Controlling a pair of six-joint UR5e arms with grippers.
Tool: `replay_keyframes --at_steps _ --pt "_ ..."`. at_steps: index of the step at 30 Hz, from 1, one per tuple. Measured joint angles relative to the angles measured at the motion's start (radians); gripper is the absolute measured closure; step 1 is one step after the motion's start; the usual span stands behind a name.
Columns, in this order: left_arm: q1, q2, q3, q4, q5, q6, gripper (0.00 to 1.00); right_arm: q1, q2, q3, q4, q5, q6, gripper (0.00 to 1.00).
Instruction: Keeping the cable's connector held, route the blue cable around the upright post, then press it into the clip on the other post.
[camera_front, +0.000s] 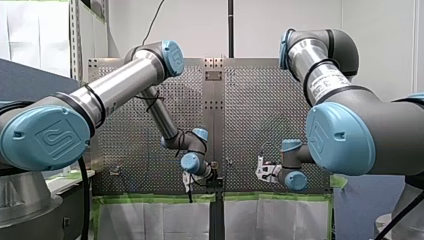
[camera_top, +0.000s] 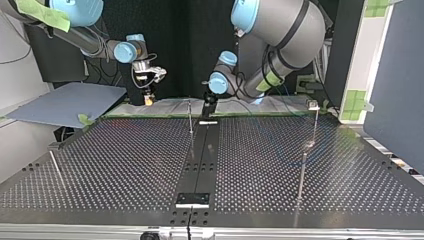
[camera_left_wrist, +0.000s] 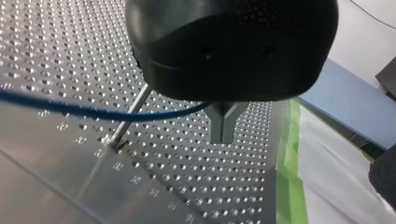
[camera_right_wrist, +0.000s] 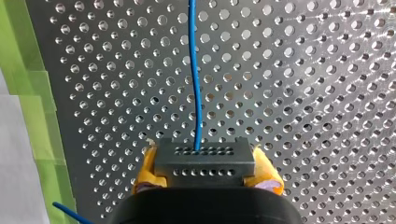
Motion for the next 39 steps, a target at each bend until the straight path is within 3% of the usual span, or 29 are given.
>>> replay_keyframes --at_steps 9,16,21,32,39 --pt "0.050 0.017 0.010 -0.013 0.015 0.080 1.00 -0.001 0.001 -0.008 0.001 0.000 0.001 1.00" --pt "0.043 0.053 0.010 -0.012 0.062 0.133 1.00 -0.004 0.001 -0.021 0.011 0.000 0.004 1.00" --pt "0.024 0.057 0.010 -0.004 0.095 0.115 1.00 -0.007 0.001 -0.026 0.013 0.001 0.004 1.00" --pt "0.013 0.057 0.010 0.025 0.081 0.016 1.00 -0.010 0.002 -0.027 0.014 0.001 0.002 1.00" --pt "-0.005 0.057 0.010 0.010 0.109 0.059 1.00 -0.011 0.004 -0.027 0.014 0.000 0.001 1.00"
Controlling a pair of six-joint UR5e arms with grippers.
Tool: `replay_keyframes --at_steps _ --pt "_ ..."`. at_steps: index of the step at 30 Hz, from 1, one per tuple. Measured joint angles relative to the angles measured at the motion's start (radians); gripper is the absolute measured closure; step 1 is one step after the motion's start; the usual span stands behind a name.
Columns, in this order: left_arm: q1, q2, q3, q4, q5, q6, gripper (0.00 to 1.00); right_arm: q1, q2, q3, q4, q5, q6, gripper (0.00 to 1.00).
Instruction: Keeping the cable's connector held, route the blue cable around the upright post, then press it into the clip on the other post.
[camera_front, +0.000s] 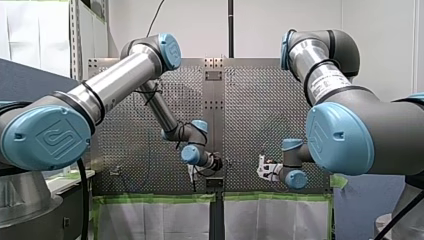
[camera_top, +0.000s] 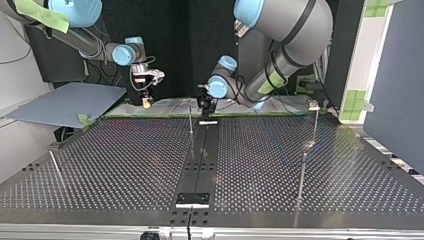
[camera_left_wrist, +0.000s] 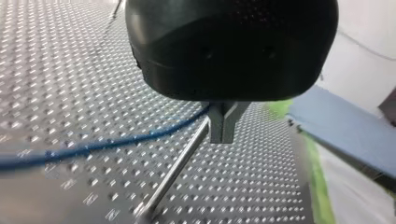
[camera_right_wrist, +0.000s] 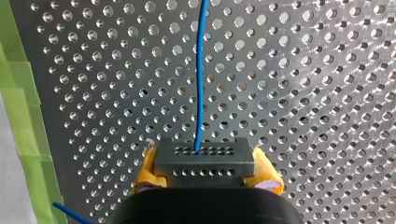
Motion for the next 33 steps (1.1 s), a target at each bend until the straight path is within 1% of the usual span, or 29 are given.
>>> replay_keyframes --at_steps 3,9,13,15,19,24,27,30,31,32,33 --pt "-0.008 0.002 0.000 -0.010 0.001 0.030 1.00 -0.001 0.001 0.000 0.003 0.000 -0.001 1.00" --pt "-0.015 0.002 0.000 -0.055 -0.001 0.096 1.00 -0.004 0.002 0.000 0.011 0.002 -0.002 1.00" --pt "-0.010 0.002 0.000 -0.061 -0.002 0.130 1.00 -0.006 0.003 0.000 0.009 0.001 0.000 1.00" --pt "-0.005 0.002 0.000 -0.053 -0.004 0.134 1.00 -0.006 0.003 -0.001 0.006 0.001 0.002 1.00" --pt "0.001 0.002 0.000 -0.020 -0.027 0.109 1.00 -0.008 0.004 -0.008 0.002 -0.002 0.009 1.00" --pt "0.004 0.001 0.000 0.033 -0.076 0.057 1.00 -0.012 0.005 -0.024 0.007 -0.005 0.017 1.00" --pt "0.004 0.001 0.000 0.062 -0.091 0.029 1.00 -0.015 0.005 -0.033 0.010 -0.006 0.020 1.00" --pt "0.006 0.001 0.000 0.082 -0.095 -0.002 1.00 -0.018 0.005 -0.040 0.013 -0.007 0.021 1.00" --pt "0.006 0.001 0.000 0.086 -0.096 -0.012 0.93 -0.018 0.005 -0.041 0.014 -0.007 0.021 1.00" --pt "0.006 0.001 0.000 0.088 -0.097 -0.022 0.73 -0.018 0.005 -0.042 0.015 -0.008 0.021 1.00" --pt "0.006 0.001 0.000 0.090 -0.096 -0.034 0.73 -0.019 0.005 -0.043 0.016 -0.008 0.022 1.00"
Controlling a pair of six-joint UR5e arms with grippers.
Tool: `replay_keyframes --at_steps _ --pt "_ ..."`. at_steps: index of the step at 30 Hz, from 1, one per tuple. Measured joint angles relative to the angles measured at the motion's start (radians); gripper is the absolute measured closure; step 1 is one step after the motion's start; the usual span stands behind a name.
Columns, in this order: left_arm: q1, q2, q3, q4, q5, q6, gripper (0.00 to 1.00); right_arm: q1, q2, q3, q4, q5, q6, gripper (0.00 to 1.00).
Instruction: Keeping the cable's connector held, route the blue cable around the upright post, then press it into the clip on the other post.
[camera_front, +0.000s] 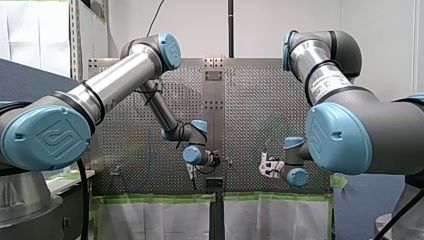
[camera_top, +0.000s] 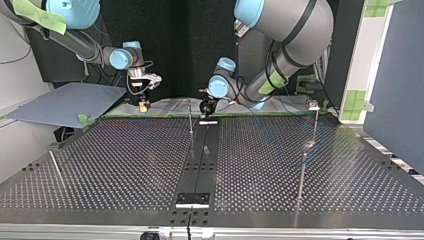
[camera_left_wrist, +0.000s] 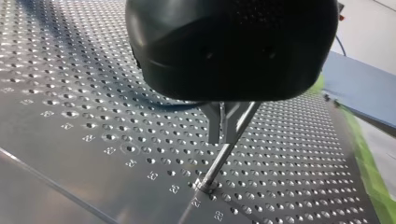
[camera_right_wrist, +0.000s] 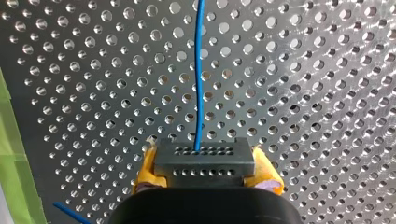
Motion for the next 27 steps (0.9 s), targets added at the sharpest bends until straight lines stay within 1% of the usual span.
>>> replay_keyframes --at_steps 1,2,3,4,5,8,17,20,24,27 --pt "0.000 0.000 0.000 0.001 0.000 -0.010 0.49 0.000 0.000 -0.001 0.000 0.000 0.000 1.00" --pt "0.000 0.000 0.000 0.000 0.001 -0.020 0.31 0.000 0.001 -0.001 0.001 0.000 -0.001 1.00" --pt "0.000 0.000 0.000 -0.002 0.002 -0.031 0.31 0.000 0.001 -0.001 0.001 0.000 -0.002 1.00" --pt "0.001 0.000 0.000 -0.006 0.002 -0.036 0.04 -0.001 0.001 -0.001 0.003 0.000 -0.003 1.00" --pt "0.001 0.000 0.000 -0.011 0.002 -0.037 0.00 -0.001 0.001 -0.001 0.003 0.000 -0.003 1.00" --pt "0.001 0.001 0.000 -0.035 0.002 -0.025 0.00 -0.001 0.001 -0.001 0.006 0.000 -0.004 1.00" --pt "-0.009 0.018 0.000 -0.129 -0.008 0.064 0.00 -0.001 0.001 -0.001 0.017 0.000 -0.007 1.00" --pt "-0.026 0.028 -0.001 -0.158 -0.027 0.093 0.00 -0.001 0.001 -0.001 0.021 0.000 -0.008 1.00" --pt "-0.066 0.043 -0.001 -0.200 -0.068 0.138 0.00 -0.001 0.001 -0.001 0.025 0.000 -0.009 1.00" --pt "-0.097 0.048 -0.003 -0.218 -0.099 0.169 0.00 -0.001 0.001 -0.001 0.028 0.000 -0.009 1.00"
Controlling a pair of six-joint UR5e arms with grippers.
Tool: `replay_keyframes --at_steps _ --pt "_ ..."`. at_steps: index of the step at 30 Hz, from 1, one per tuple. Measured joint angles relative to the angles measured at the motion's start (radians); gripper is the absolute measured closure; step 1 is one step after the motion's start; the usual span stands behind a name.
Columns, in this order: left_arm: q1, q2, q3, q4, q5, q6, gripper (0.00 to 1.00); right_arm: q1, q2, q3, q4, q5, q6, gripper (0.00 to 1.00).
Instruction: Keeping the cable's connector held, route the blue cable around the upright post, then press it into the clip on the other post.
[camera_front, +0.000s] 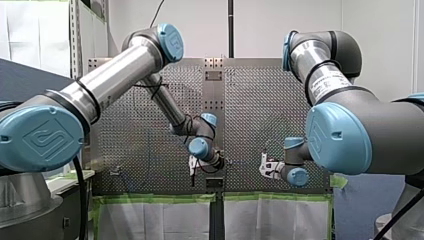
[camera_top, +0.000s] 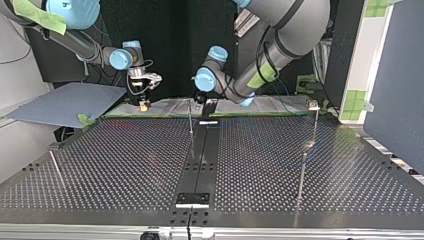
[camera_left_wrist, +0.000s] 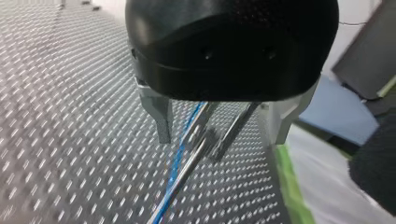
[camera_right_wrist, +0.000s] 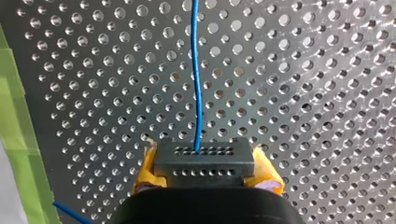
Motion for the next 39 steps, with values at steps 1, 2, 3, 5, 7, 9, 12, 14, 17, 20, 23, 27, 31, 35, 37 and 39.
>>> replay_keyframes --at_steps 1,2,3,5,7,9,12,14,17,20,23,27,31,35,37,39 --pt "-0.010 0.001 -0.002 -0.002 -0.010 0.010 0.00 0.000 0.000 0.000 0.001 0.000 0.000 1.00" --pt "-0.019 0.001 -0.006 -0.004 -0.019 0.019 0.00 0.000 0.000 0.000 0.002 0.000 -0.001 1.00" --pt "-0.031 0.002 -0.012 -0.004 -0.030 0.031 0.00 0.000 0.000 0.000 0.002 0.000 -0.001 1.00" --pt "-0.047 0.002 -0.024 -0.004 -0.042 0.051 0.00 0.000 0.000 0.000 0.003 0.000 -0.001 1.00" --pt "-0.058 0.002 -0.039 0.002 -0.049 0.074 0.00 0.000 0.000 0.000 0.003 0.001 -0.002 1.00" --pt "-0.064 0.002 -0.052 0.015 -0.053 0.096 0.00 0.000 0.000 0.000 0.004 0.001 -0.002 1.00" --pt "-0.069 0.002 -0.063 0.038 -0.055 0.115 0.00 0.000 0.000 0.000 0.004 0.001 -0.003 1.00" --pt "-0.072 0.002 -0.065 0.053 -0.059 0.117 0.00 0.000 0.000 0.000 0.004 0.001 -0.003 1.00" --pt "-0.075 0.002 -0.066 0.074 -0.073 0.109 0.00 0.000 0.000 0.000 0.004 0.001 -0.003 1.00" --pt "-0.075 0.002 -0.066 0.082 -0.086 0.102 0.00 0.001 0.000 0.000 0.004 0.001 -0.003 1.00" --pt "-0.076 0.002 -0.066 0.088 -0.105 0.100 0.00 0.001 0.000 0.000 0.004 0.000 -0.003 1.00" --pt "-0.076 0.001 -0.067 0.099 -0.120 0.097 0.00 0.001 0.000 0.000 0.004 -0.002 -0.003 1.00" --pt "-0.077 0.001 -0.066 0.101 -0.133 0.091 0.00 0.001 0.000 0.000 0.003 -0.007 -0.003 1.00" --pt "-0.077 0.001 -0.067 0.103 -0.141 0.079 0.00 0.001 0.000 0.000 0.003 -0.008 -0.003 1.00" --pt "-0.077 0.001 -0.067 0.104 -0.143 0.074 0.00 0.001 0.000 0.000 0.003 -0.008 -0.003 1.00" --pt "-0.077 0.001 -0.066 0.105 -0.144 0.071 0.00 0.001 0.000 0.000 0.003 -0.008 -0.003 1.00"
